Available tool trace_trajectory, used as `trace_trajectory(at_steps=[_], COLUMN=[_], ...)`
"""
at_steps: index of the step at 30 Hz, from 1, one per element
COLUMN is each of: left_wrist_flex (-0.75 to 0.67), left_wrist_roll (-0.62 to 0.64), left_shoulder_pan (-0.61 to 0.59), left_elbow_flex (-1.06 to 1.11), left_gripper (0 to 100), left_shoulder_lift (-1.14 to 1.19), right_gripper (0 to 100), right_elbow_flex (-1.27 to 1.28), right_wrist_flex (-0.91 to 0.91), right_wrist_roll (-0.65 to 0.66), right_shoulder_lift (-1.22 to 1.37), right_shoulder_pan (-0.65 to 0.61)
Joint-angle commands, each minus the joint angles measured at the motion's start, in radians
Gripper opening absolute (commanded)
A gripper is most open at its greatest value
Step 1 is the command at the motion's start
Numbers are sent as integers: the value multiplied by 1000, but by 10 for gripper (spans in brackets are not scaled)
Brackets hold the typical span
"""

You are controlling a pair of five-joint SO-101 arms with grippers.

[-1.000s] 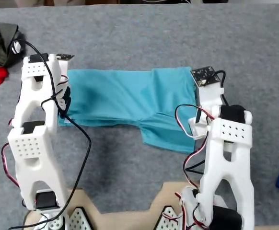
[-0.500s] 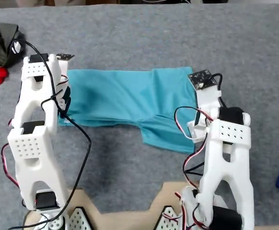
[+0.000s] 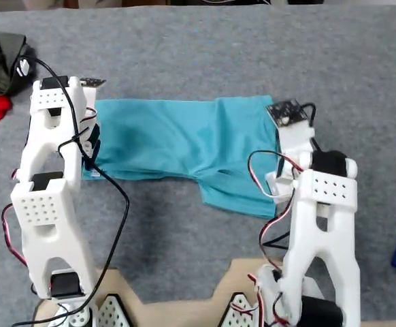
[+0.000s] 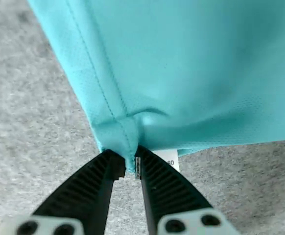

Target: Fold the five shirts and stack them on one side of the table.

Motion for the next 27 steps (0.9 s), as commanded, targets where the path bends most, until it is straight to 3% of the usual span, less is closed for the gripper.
trace_trajectory(at_steps=[1,6,10,18,22,27], left_wrist_flex=[18,18,18,18,18,18], left_wrist_roll=[-6,-5,-3,-3,-3,-5], left_shoulder_pan=[0,0,-2,-6,-8,-8], left_elbow_flex=[-11,-9,-9,-5,-3,-9], left_gripper=[18,18,18,18,18,18], left_shoulder_lift=[-16,-10,-10,-8,-8,-8], right_gripper=[167,167,167,143,48,26], right_elbow_flex=[-90,-96,-131,-289,-315,-309], right_wrist_flex=[25,-58,-126,-133,-130,-127], right_wrist_roll=[-12,-84,-107,-104,-103,-104], right_shoulder_lift=[-36,79,236,530,549,550], right_shoulder_pan=[-127,-335,-418,-367,-366,-366])
